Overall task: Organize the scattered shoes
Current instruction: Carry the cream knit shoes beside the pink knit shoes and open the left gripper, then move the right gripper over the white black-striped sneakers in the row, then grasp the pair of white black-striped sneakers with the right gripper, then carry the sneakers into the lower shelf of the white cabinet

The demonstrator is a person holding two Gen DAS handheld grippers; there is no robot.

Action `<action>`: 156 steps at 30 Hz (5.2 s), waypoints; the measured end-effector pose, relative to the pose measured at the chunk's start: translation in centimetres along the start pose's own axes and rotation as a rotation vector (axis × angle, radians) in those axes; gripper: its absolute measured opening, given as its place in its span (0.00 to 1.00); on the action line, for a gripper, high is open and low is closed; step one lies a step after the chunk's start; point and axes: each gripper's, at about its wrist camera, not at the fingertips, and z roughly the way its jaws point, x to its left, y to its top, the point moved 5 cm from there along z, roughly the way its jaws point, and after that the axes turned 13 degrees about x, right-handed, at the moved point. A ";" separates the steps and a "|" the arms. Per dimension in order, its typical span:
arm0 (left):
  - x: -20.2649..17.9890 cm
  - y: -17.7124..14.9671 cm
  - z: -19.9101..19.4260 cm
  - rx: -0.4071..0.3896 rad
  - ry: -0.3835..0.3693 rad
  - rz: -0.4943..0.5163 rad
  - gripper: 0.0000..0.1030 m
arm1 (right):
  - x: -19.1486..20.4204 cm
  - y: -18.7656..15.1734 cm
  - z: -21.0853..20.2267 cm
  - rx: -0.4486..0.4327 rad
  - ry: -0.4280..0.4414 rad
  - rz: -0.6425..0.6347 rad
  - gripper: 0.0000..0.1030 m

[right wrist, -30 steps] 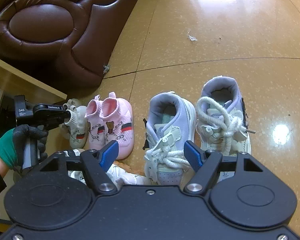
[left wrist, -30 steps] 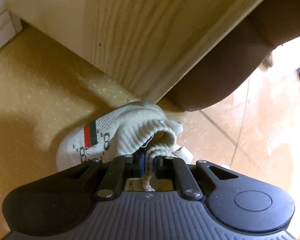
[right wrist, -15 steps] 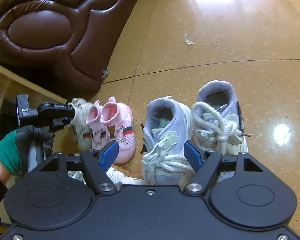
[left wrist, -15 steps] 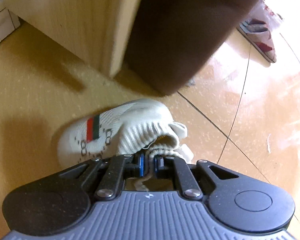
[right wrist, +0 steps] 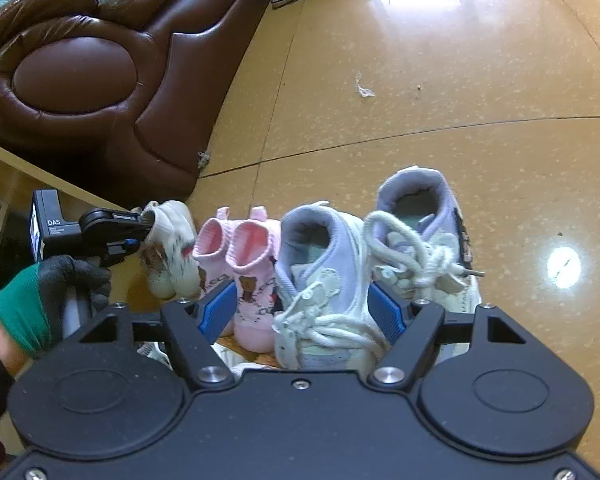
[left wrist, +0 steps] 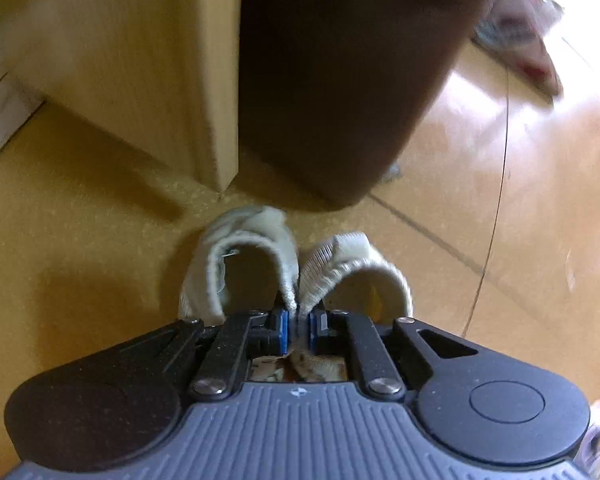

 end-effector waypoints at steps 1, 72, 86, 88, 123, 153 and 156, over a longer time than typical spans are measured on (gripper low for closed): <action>-0.7 0.2 0.2 0.020 -0.001 0.057 0.08 | -0.3 0.0 0.1 0.000 -0.004 0.009 0.72; -2.5 -28.0 -37.1 -0.327 -0.219 0.235 0.86 | 17.3 -17.5 -22.3 -0.413 -0.428 -0.260 1.00; -6.5 -31.3 -41.8 -0.334 -0.063 0.579 0.92 | 16.5 -17.0 -23.5 -0.351 -0.411 -0.165 1.00; -7.2 -30.9 -41.1 -0.310 -0.043 0.667 0.94 | 16.3 -17.0 -23.0 -0.348 -0.388 -0.146 1.00; -3.9 -27.2 -30.2 -0.169 -0.033 0.568 0.93 | 0.1 -13.7 -0.8 0.072 -0.464 0.043 0.55; -3.1 -26.8 -30.9 -0.148 -0.089 0.515 0.93 | -1.7 -12.7 2.5 0.120 -0.421 -0.076 0.10; -2.6 -26.9 -31.3 -0.162 -0.091 0.492 0.93 | -1.0 -13.0 0.9 0.104 -0.440 -0.092 0.10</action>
